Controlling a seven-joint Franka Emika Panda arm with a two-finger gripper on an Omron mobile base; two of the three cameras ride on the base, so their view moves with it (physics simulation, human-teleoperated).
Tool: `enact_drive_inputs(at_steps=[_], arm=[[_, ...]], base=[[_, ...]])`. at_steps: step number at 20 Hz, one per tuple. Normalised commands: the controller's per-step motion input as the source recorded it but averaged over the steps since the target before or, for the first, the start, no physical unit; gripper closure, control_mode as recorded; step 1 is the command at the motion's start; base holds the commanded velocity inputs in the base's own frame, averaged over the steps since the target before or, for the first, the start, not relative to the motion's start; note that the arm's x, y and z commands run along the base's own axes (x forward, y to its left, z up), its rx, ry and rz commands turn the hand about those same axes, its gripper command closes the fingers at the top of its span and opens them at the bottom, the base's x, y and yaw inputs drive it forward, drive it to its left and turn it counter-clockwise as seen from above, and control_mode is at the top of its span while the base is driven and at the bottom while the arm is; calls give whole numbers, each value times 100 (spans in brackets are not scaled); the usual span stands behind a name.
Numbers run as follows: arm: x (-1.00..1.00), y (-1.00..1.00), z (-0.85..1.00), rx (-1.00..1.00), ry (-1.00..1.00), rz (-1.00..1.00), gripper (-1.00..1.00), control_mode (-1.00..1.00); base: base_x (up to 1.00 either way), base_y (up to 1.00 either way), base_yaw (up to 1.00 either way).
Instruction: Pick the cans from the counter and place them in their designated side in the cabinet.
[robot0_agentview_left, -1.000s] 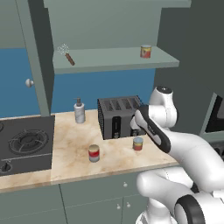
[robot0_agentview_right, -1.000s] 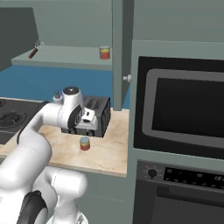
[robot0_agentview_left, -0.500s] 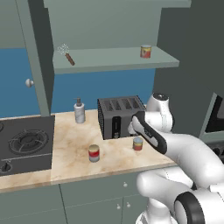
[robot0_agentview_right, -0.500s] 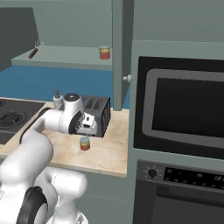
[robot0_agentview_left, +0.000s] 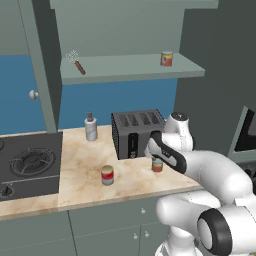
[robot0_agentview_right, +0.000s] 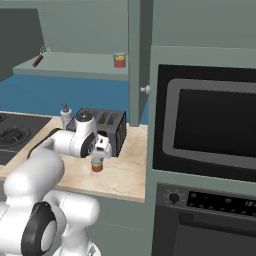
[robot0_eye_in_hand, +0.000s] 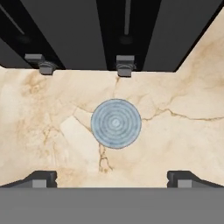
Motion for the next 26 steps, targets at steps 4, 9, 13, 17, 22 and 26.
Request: enact_drive_inputs(at_steps=[4,9,13,17,22,26], arm=[[11,0,-25,0,3,0,-100,-100],[15,0,-21,0,2,0,-100,-100],[18,0,-14,0,0,0,-100,-100],[15,0,-17,0,0,0,-100,-100],[10,1,-25,0,2,0,-100,-100],[5,3,-29,0,2,0,-100,-100]], base=[[0,0,0],[0,0,0],[0,0,0],[0,0,0],[0,0,0],[0,0,0]])
